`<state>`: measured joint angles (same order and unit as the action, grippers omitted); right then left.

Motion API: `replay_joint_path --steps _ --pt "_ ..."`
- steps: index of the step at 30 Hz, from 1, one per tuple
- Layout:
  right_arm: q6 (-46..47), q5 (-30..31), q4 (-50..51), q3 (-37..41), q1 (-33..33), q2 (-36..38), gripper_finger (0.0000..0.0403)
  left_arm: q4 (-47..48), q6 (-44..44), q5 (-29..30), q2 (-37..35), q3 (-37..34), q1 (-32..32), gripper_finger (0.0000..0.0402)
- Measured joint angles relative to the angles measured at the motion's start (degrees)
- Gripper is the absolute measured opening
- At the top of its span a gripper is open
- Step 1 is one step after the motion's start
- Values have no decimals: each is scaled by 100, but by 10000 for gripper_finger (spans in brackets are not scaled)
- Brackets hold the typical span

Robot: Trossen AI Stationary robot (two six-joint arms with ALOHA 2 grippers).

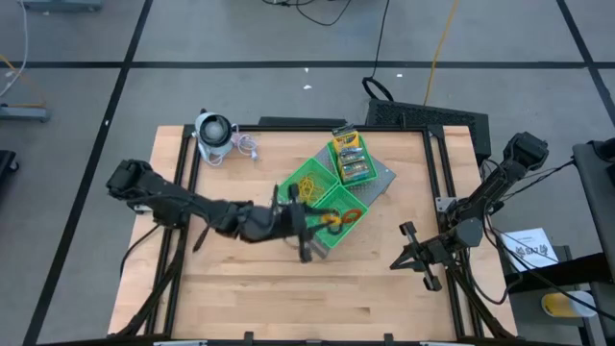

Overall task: Pick & Place Office Desk Supplies
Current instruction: Put the yellow spring keychain into the bottom green bin on the shelf, then return to Home Position

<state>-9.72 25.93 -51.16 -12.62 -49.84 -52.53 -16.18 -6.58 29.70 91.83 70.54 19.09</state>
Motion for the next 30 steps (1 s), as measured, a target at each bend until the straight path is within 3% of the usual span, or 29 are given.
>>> replay_joint_path --steps 8,12,23,30 --pt "-1 0 0 0 0 -1 0 283 797 -815 0 0 -559 98" --pt "0 0 2 0 0 0 0 324 1263 -824 0 0 -672 118" --pt "0 -1 4 0 0 0 0 789 1637 -718 -9 2 -736 277" --pt "0 -2 2 -2 -2 -1 0 963 1633 -974 -350 2 -620 332"
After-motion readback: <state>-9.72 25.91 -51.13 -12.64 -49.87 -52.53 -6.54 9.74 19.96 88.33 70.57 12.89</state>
